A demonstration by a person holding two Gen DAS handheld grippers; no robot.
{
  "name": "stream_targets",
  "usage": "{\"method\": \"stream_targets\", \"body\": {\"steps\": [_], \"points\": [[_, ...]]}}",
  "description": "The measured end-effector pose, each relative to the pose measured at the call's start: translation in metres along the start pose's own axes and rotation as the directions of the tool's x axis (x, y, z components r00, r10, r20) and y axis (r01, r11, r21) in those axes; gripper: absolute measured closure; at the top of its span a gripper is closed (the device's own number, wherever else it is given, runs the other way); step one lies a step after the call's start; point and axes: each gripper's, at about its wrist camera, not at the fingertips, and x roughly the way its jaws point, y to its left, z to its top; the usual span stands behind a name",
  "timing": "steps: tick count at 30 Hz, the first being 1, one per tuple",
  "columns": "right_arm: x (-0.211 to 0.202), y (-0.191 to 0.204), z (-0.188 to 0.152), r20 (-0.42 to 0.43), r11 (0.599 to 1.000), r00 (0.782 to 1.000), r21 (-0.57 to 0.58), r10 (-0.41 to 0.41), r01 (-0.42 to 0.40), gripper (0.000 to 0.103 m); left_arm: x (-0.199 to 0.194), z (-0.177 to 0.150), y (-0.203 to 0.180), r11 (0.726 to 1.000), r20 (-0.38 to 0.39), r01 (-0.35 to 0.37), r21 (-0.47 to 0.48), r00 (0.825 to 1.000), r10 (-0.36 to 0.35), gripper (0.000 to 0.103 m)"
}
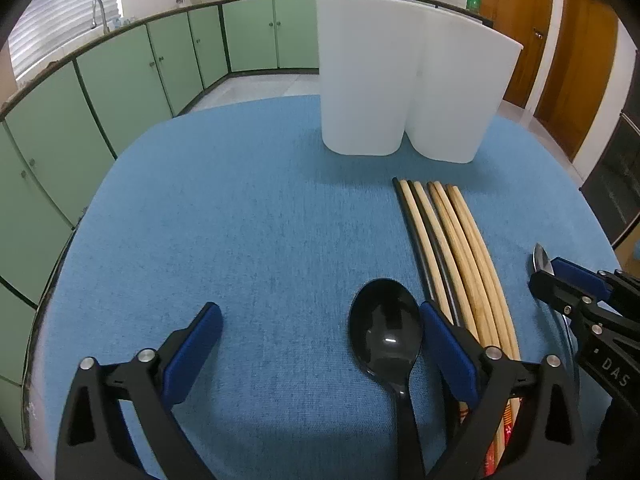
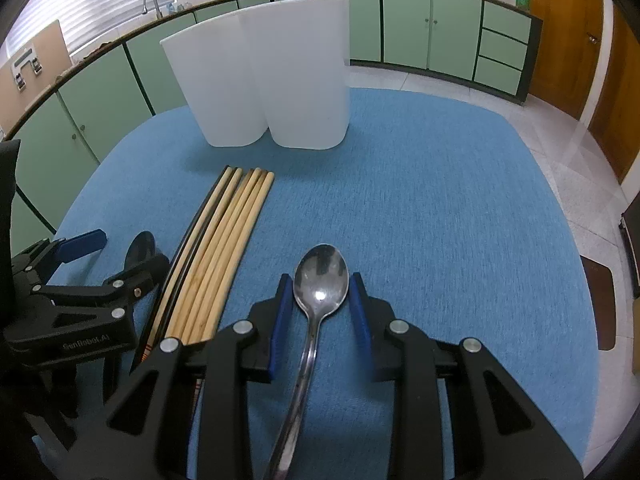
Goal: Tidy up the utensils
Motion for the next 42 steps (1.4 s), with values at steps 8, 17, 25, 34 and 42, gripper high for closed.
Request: {"method": "stream_targets", "body": {"steps": [8,17,25,34,42], "points": [[0.004,0.002,0.008,-0.034,1.000,0.999,-0.001,-0.009,0.009,0.073,-0.007,0.007,0.005,0.998,0.003,0.067,0.005,0.998,-0.067,0.049],[-0.012,-0.003,0.006,0.066,1.000,0.998,0.018,0.019,-0.020,0.076,-0.022,0.007,0.015,0.983,0.099,0.181,-0.013,0.979,-0.179,0.068],[-0.058,-0.013,0.015,0.308,0.998,0.949,0.006,0.064,-0.069,0.076,-0.081,-0.003,0.016,0.987,0.429,0.141,0.083,0.888,-0.163,0.068],[-0.110,-0.022,0.075,0.487,0.992,0.866,-0.020,0.119,-0.125,0.076,-0.111,0.046,0.017,0.985,0.599,0.146,0.087,0.783,-0.169,0.068],[-0.136,-0.032,0.159,0.586,0.992,0.801,-0.048,0.121,-0.115,0.076,-0.120,0.136,0.010,0.992,0.720,0.094,0.089,0.681,-0.129,0.068]]}}
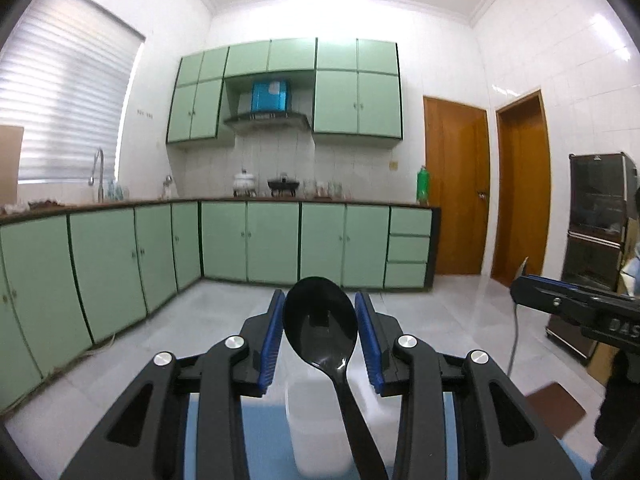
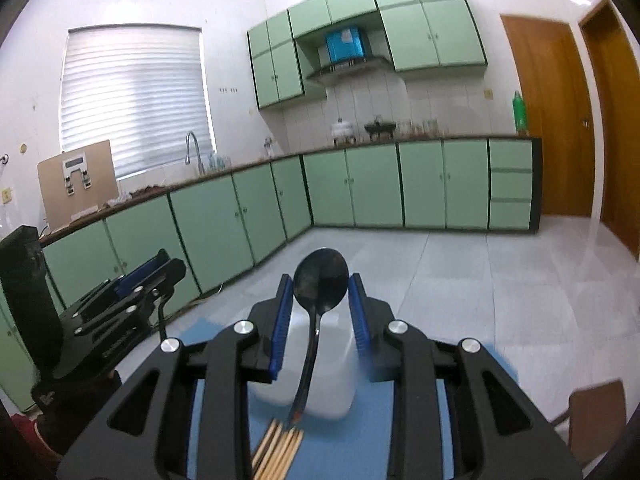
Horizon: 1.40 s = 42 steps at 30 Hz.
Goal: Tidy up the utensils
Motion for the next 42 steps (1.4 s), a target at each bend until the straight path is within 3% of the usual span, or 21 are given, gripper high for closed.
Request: {"method": "stream_targets", "body": {"steps": [4,8,14,21,23,26,29,34,38,42], "points": [[0.031,-0.005,0.022,0.018,0.999,0.999,-0.007,-0.033,0.034,0.076,0.036,0.011,0.001,1.000,0.016,-0.027,0.012,1.000,0.027,0.068],[0.064,-0.011,0.022,0.009,0.998,0.998,-0.001,-0.064,0.064,0.076,0.067,0.003,0.004,0.998,0.004,-0.059,0.018,0.998,0.059,0.068],[0.105,-0.015,0.001,-0.057,0.994,0.992,-0.022,-0.108,0.107,0.076,0.093,-0.012,0.006,0.996,-0.044,-0.081,0.025,0.996,0.082,0.067],[0.111,-0.006,-0.029,-0.132,0.996,0.987,-0.018,-0.088,0.087,0.075,0.103,-0.030,0.011,0.998,-0.114,-0.055,0.029,0.992,0.058,0.066],[0.106,-0.005,-0.033,-0.134,0.996,0.986,-0.014,-0.094,0.093,0.075,0.096,-0.029,0.013,0.998,-0.115,-0.052,0.020,0.992,0.054,0.063],[0.093,-0.005,-0.035,-0.135,0.996,0.987,0.011,-0.089,0.091,0.064,0.082,-0.027,0.015,0.998,-0.116,-0.056,0.010,0.992,0.057,0.061],[0.076,-0.005,-0.039,-0.136,0.995,0.987,0.023,-0.089,0.093,0.053,0.059,-0.025,0.017,0.999,-0.129,-0.050,-0.008,0.990,0.049,0.052],[0.036,-0.004,-0.065,-0.194,0.994,0.978,0.060,-0.075,0.088,0.037,0.009,-0.033,0.014,0.998,-0.211,-0.048,-0.042,0.977,0.038,0.041],[-0.002,0.005,-0.106,-0.270,0.994,0.961,0.075,-0.062,0.085,0.031,-0.036,-0.060,0.010,0.997,-0.299,-0.048,-0.061,0.954,0.028,0.035],[-0.035,0.017,-0.158,-0.379,0.991,0.924,0.100,-0.046,0.090,0.030,-0.073,-0.104,0.000,0.997,-0.438,-0.044,-0.065,0.899,0.011,0.034]]}}
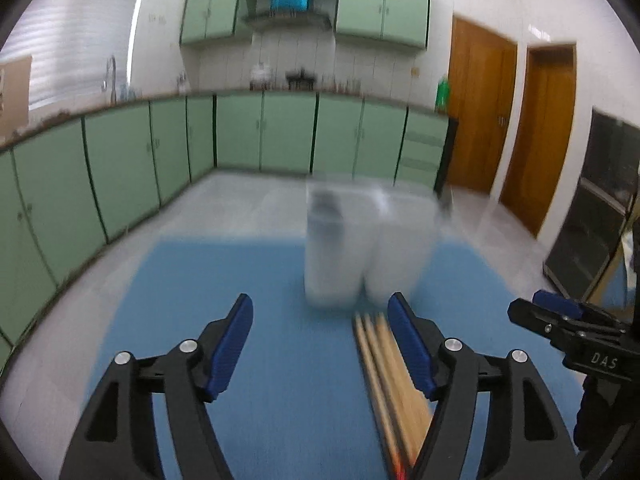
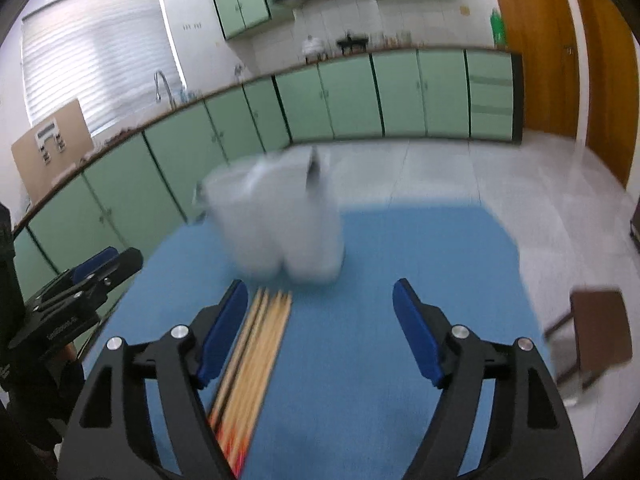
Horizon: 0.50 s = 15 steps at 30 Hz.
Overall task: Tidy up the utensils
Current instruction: 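Move both tools back over the chopsticks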
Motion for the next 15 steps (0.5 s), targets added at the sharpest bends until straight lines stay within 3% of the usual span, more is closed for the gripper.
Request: {"method": "stream_targets", "body": {"steps": [4,7,12,15], "points": [[-0.008,0.016,-0.048,-0.078,1.000,0.997,-0.025,-0.020,0.018,0.030,-0.007,-0.054,-0.005,0.999,-0.129,-0.042,0.025,0.991,0.045,0.034],[-0.014,0.030,-0.078,-0.127,0.999,0.992,-0.052,-0.014,0.007,0.030,-0.012,-0.080,-0.001,0.997,-0.181,-0.066,0.027,0.981,0.070,0.034],[-0.017,0.040,-0.104,-0.176,0.995,0.984,-0.094,-0.027,0.010,0.030,-0.019,-0.106,0.009,0.995,-0.251,-0.094,0.017,0.963,0.096,0.034],[-0.016,0.046,-0.112,-0.190,0.993,0.981,-0.120,-0.031,0.008,0.030,-0.023,-0.108,0.012,0.995,-0.254,-0.098,0.003,0.962,0.095,0.034]]}}
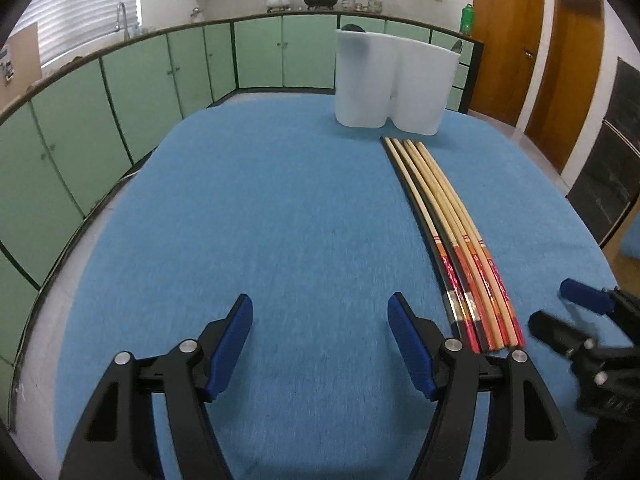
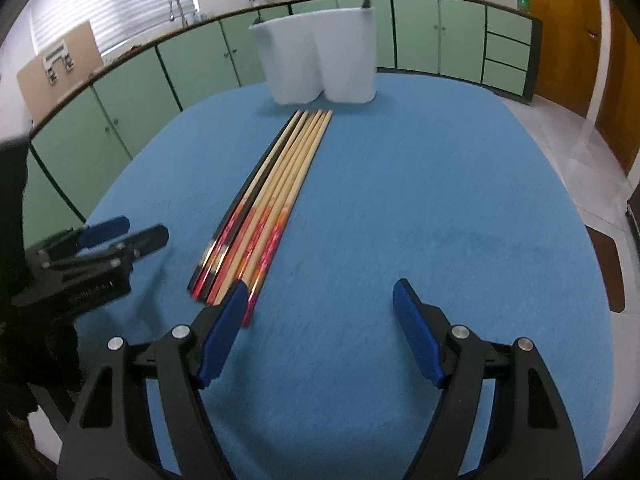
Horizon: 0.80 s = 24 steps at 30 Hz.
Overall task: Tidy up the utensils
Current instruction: 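Move both tools back over the chopsticks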
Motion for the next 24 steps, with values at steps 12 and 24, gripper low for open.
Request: {"method": "stream_targets", "body": {"steps": [12,24], "points": [[0.001,0.002,-0.002,-0.011,0.990,0.993,-0.069,-0.121,0.120,0.031,0.000,-0.006,-0.012,1.000,-0.022,0.012,0.026,1.000,-0.011,0.034],[-0.003,0.011,-0.007,-0.007,0.997,0.999,-0.077,-0.031,0.030,0.079,-0.001,-0.007,-0.016,0.999,-0.030,0.024,0.039,0.999,-0.022,0.032]]}}
